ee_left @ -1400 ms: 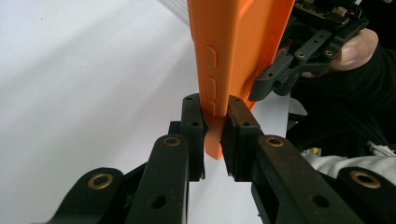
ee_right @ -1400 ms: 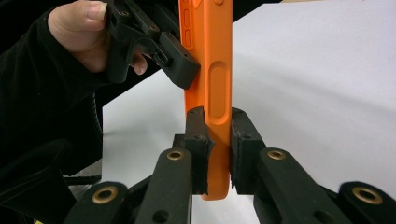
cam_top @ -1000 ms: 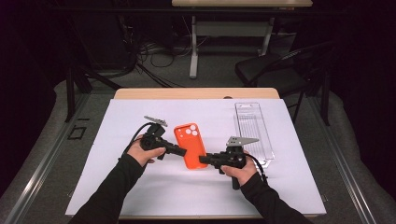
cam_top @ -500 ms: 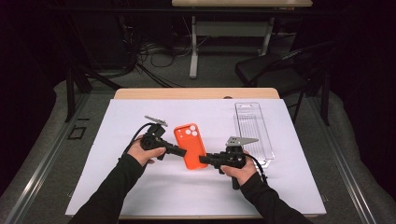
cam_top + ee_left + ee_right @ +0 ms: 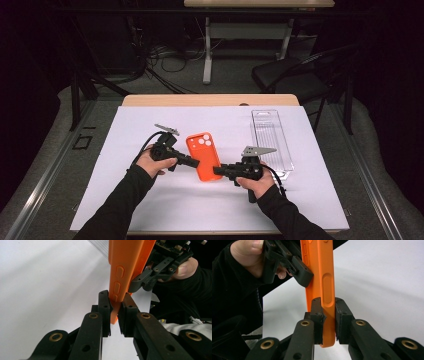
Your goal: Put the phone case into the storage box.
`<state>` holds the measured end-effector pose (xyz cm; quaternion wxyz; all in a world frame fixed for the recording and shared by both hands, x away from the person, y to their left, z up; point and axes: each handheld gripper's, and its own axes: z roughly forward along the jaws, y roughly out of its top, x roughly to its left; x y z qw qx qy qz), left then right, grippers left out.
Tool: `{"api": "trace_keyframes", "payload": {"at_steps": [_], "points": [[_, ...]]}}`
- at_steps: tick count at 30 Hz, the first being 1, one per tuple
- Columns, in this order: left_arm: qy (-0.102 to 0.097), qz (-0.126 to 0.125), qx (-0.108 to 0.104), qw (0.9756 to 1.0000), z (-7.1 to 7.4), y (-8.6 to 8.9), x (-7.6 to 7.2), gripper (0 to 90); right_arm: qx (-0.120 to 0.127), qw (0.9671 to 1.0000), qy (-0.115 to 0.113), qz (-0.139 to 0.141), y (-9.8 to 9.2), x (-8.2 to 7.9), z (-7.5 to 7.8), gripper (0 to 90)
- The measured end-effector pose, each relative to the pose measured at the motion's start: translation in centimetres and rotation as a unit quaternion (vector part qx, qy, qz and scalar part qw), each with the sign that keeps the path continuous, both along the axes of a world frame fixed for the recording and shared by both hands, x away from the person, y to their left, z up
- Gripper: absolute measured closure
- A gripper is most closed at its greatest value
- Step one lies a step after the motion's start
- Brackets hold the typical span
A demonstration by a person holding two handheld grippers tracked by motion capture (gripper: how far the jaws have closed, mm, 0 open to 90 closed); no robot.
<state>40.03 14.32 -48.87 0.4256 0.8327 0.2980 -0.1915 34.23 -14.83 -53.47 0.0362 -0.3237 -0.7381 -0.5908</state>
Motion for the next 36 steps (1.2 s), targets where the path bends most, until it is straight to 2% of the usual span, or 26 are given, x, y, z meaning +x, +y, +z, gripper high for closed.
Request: {"api": "trace_keyframes", "payload": {"at_steps": [14, 25, 36], "points": [[0.002, -0.005, 0.010, 0.9999, -0.01, -0.07, -0.10, 81.4, -0.001, 1.0000, 0.001, -0.001, -0.06, -0.03, 0.13, 76.5], [0.001, -0.002, 0.018, 0.9998, 0.02, -0.22, -0.26, 81.4, -0.005, 0.9999, -0.007, -0.013, -0.01, -0.01, 0.16, 56.7], [0.005, 0.020, 0.033, 0.9993, 0.28, -0.10, -0.48, 81.3, -0.011, 0.9991, -0.026, -0.033, -0.25, -0.15, 0.56, 51.6]]}}
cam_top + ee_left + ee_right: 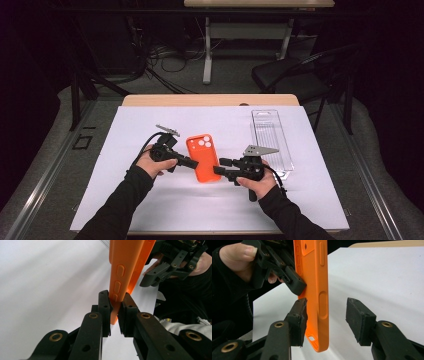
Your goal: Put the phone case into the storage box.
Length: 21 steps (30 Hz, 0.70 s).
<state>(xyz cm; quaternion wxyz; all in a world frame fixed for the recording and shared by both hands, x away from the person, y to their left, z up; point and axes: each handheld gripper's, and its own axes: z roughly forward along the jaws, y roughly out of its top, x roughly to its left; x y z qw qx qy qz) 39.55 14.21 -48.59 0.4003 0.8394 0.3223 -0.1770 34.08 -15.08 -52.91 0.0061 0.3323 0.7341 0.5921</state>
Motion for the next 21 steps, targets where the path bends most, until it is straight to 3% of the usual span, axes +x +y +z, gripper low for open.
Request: {"api": "trace_keyframes", "payload": {"at_steps": [8, 17, 21], "points": [[-0.003, 0.018, 0.021, 0.9996, 0.3, -0.1, -0.2, 81.3, -0.006, 0.9998, -0.017, -0.006, -0.2, -0.1, 0.5, 52.6], [-0.013, 0.036, 0.061, 0.9974, 0.8, -0.5, -0.4, 81.3, -0.048, 0.9959, -0.075, -0.015, 0.1, -0.1, 2.2, 51.8], [-0.018, 0.042, 0.071, 0.9964, 1.1, -0.6, -0.4, 81.3, -0.058, 0.9942, -0.088, -0.024, 0.0, 0.0, 2.9, 51.3]]}}
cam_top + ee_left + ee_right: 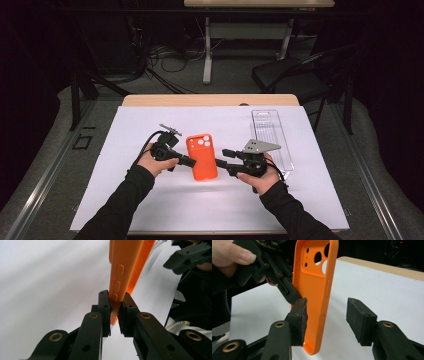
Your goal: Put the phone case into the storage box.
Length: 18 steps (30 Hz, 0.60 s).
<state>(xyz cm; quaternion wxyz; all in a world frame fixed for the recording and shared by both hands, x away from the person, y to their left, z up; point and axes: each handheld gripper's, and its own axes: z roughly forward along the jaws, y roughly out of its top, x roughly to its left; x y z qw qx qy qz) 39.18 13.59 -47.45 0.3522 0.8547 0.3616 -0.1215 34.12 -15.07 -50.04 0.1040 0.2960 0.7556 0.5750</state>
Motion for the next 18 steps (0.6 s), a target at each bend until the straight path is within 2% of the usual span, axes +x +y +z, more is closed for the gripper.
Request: {"api": "trace_keyframes", "payload": {"at_steps": [2, 6, 10, 14, 17, 18], "points": [[-0.003, 0.003, 0.006, 1.0000, 0.1, -0.1, 0.1, 81.3, -0.010, 0.9999, 0.001, -0.006, 0.0, 0.1, 0.3, 51.2], [-0.003, 0.008, 0.010, 0.9999, 0.4, -0.2, 0.2, 81.3, -0.015, 0.9998, -0.003, -0.010, -0.1, 0.3, 0.7, 50.9], [-0.014, 0.012, 0.021, 0.9996, 0.9, -0.5, 0.3, 81.2, -0.030, 0.9992, -0.017, -0.021, 0.0, 0.4, 1.1, 51.2], [-0.016, 0.014, 0.025, 0.9995, 1.2, -0.9, 0.4, 81.3, -0.046, 0.9981, -0.029, -0.028, 0.1, 0.5, 1.5, 51.5], [-0.022, 0.011, 0.041, 0.9989, 1.4, -1.1, 0.5, 81.3, -0.057, 0.9971, -0.036, -0.035, 0.0, 0.6, 1.7, 51.4], [-0.021, 0.013, 0.040, 0.9989, 1.5, -1.3, 0.5, 81.3, -0.059, 0.9970, -0.037, -0.035, 0.0, 0.6, 1.7, 51.3]]}}
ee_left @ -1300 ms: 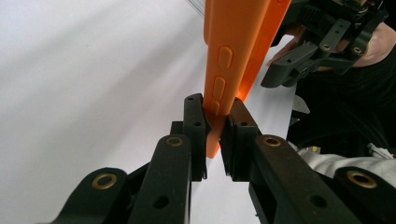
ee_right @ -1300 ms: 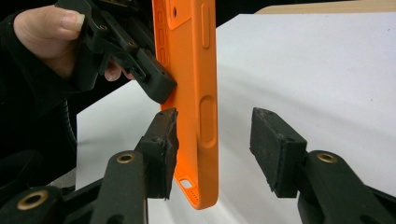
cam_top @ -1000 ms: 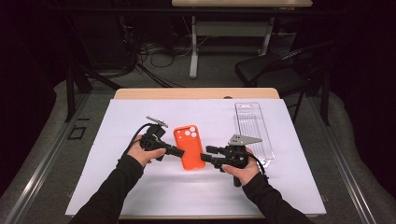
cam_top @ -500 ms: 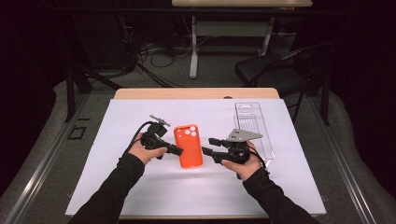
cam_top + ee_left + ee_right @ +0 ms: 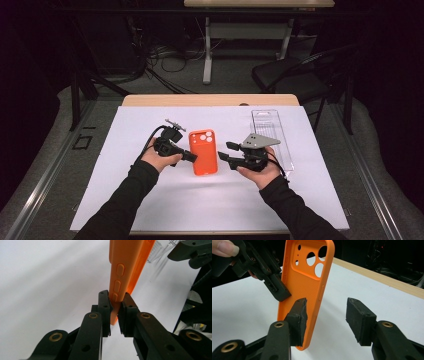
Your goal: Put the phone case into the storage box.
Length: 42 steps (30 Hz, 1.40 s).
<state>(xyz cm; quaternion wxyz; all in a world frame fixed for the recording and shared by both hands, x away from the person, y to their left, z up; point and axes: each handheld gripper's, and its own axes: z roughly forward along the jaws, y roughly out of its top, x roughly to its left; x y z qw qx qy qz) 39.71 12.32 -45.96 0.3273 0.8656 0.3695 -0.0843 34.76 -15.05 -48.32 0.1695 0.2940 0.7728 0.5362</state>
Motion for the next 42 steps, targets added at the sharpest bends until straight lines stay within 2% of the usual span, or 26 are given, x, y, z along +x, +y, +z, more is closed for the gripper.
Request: {"api": "trace_keyframes", "payload": {"at_steps": [6, 16, 24, 36, 42], "points": [[-0.006, 0.001, 0.013, 0.9999, 0.2, -0.6, 0.1, 81.3, -0.008, 1.0000, -0.002, -0.003, 0.0, 0.1, 0.3, 48.1], [-0.005, 0.002, 0.027, 0.9996, 0.1, -0.9, 0.4, 81.3, -0.023, 0.9996, -0.011, -0.010, 0.0, 0.4, 0.4, 42.4], [-0.007, 0.005, 0.038, 0.9992, 0.0, -1.2, 0.4, 81.3, -0.061, 0.9974, -0.036, -0.010, 0.3, 0.3, 0.6, 42.3], [-0.008, 0.009, 0.042, 0.9990, -0.1, -1.7, 0.3, 81.2, -0.064, 0.9973, -0.035, -0.015, 0.5, 0.5, 0.9, 36.4], [-0.009, 0.010, 0.049, 0.9987, 0.0, -1.8, 0.3, 81.2, -0.069, 0.9964, -0.046, -0.018, 0.6, 0.6, 1.1, 35.0]]}}
